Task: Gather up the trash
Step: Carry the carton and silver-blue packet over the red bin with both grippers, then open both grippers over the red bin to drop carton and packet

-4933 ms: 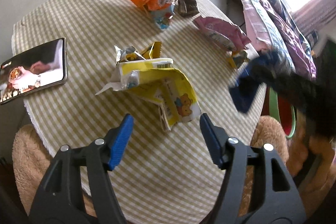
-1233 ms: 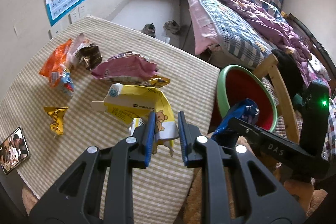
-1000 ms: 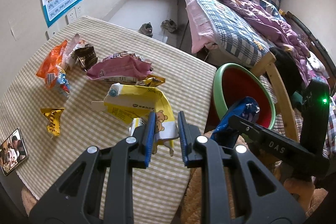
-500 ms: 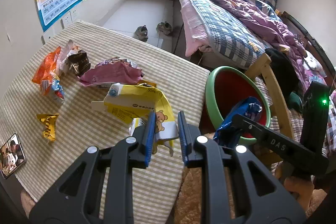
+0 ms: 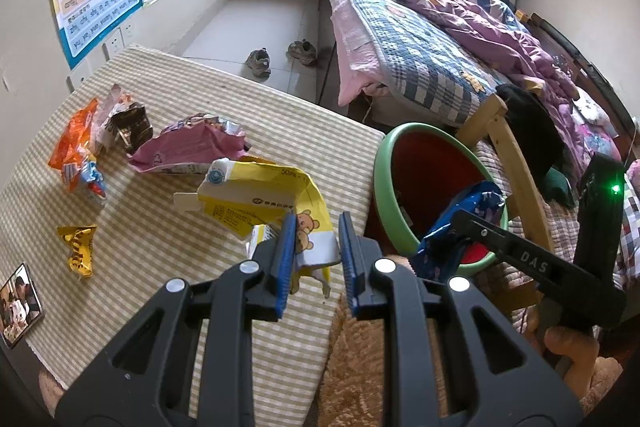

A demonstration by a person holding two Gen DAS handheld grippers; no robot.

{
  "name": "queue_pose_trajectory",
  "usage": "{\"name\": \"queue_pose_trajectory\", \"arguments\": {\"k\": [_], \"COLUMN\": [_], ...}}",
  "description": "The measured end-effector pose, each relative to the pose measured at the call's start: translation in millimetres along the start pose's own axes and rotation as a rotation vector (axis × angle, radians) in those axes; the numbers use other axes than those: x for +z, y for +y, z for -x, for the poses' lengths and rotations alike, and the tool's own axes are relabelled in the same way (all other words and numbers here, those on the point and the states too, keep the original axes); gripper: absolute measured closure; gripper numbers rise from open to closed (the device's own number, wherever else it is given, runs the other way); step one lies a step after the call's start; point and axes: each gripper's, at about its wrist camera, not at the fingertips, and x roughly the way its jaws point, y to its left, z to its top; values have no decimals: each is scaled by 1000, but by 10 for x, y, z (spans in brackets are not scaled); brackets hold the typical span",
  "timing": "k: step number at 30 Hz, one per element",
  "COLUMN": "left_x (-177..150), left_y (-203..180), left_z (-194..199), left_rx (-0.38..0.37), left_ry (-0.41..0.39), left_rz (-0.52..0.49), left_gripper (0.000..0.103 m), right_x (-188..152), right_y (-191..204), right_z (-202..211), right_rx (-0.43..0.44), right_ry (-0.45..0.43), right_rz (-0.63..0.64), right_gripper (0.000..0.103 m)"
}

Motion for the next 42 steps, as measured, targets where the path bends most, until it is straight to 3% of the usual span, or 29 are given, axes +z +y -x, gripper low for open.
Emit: {"name": "queue_pose_trajectory", "arguments": {"k": [15, 28, 36, 42], "left_x": [178, 313, 369, 376], "left_y": [-519, -1034, -1095, -1027], "left_z": [-245, -528, -578, -666], "left_rx": [-67, -165, -267, -263], "left_ry": [17, 45, 53, 78], "left_rz": [-75, -142, -108, -73], "left_gripper": [82, 82, 82, 82], "right_x": [143, 316, 317, 310], "right_y": [-404, -773, -858, -891], "right_z": [174, 361, 314, 273], "right_rx": [-44, -153, -160, -160], "right_ry": [-60, -130, -123, -111], "right_rz": [-67, -67, -78, -85], "right_gripper": [74, 74, 74, 74]}}
